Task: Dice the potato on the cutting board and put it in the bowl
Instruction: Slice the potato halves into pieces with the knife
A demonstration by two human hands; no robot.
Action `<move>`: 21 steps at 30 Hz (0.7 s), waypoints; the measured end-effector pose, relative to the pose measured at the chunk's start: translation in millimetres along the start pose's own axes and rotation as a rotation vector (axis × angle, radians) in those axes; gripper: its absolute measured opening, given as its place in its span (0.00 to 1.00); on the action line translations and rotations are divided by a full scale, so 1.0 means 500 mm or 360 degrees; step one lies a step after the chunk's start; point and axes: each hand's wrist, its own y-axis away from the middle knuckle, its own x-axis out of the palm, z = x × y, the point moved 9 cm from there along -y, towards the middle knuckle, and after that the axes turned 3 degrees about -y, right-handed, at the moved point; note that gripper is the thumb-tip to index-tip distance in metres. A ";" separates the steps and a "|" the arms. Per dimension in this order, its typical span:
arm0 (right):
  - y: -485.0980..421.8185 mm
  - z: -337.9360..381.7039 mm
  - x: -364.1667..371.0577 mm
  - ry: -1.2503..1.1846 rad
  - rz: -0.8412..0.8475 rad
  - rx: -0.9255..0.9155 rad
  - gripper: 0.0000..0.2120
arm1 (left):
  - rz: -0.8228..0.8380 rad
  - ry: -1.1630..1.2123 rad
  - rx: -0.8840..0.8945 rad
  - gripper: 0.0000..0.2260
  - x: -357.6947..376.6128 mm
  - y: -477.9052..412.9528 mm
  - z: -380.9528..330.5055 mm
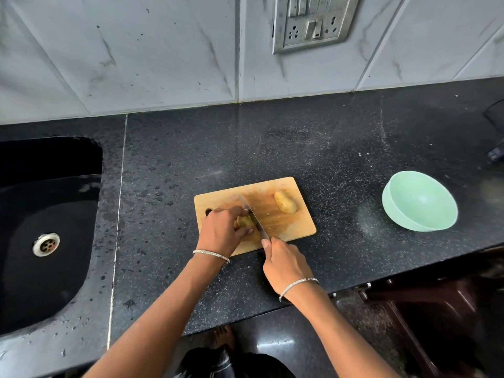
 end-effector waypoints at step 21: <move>-0.013 0.012 0.023 0.0079 0.0007 0.0159 0.19 | -0.0052 -0.0023 -0.0052 0.14 0.003 0.002 0.002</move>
